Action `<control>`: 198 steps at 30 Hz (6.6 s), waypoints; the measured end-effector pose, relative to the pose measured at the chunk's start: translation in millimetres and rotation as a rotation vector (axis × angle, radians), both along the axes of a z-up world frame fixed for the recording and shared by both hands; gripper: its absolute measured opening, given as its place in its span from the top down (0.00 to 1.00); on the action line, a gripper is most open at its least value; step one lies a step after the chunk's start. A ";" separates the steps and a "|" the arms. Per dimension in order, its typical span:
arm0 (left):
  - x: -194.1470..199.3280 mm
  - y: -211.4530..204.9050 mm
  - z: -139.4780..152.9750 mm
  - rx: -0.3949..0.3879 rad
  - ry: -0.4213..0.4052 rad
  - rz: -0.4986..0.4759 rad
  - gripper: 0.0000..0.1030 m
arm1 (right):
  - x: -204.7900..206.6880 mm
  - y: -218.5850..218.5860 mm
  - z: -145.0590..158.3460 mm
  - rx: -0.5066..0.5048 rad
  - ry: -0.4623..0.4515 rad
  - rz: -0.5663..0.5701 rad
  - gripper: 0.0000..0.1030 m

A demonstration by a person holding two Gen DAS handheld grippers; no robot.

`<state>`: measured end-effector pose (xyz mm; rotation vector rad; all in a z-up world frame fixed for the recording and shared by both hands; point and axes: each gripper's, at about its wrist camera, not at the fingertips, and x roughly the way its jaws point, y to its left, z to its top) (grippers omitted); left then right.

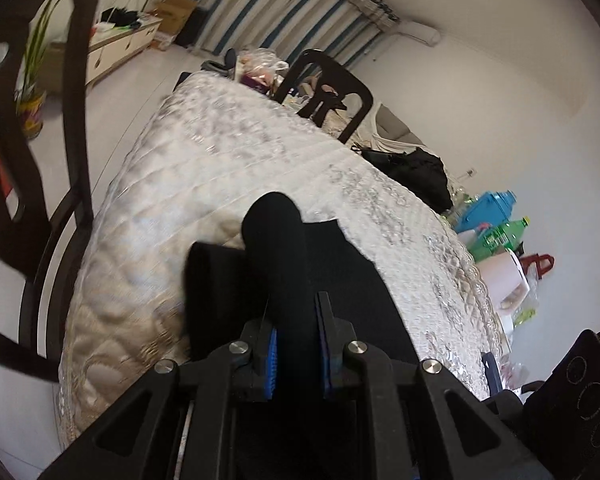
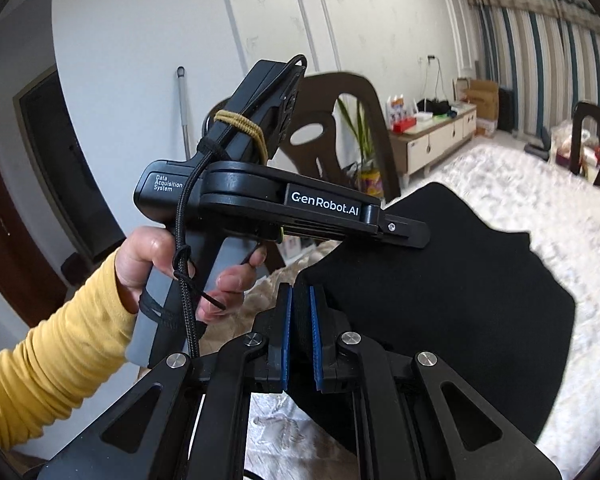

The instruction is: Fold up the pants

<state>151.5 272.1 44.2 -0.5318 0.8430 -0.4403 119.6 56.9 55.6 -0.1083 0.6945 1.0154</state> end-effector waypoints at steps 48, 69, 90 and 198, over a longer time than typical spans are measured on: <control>-109.8 28.7 2.0 0.089 -0.020 0.202 0.32 | -10.3 33.4 -30.5 -0.159 -0.070 0.101 0.43; -117.7 37.0 -3.3 0.080 0.004 0.265 0.28 | 2.6 40.0 -32.9 -0.194 -0.102 0.103 0.32; -85.3 43.3 -15.8 -0.058 0.099 0.251 0.25 | 9.6 74.1 -51.9 -0.472 -0.300 -0.032 0.35; 23.0 -116.1 38.9 0.279 0.118 -0.083 0.74 | 102.2 -117.9 16.1 0.012 0.143 -0.276 0.82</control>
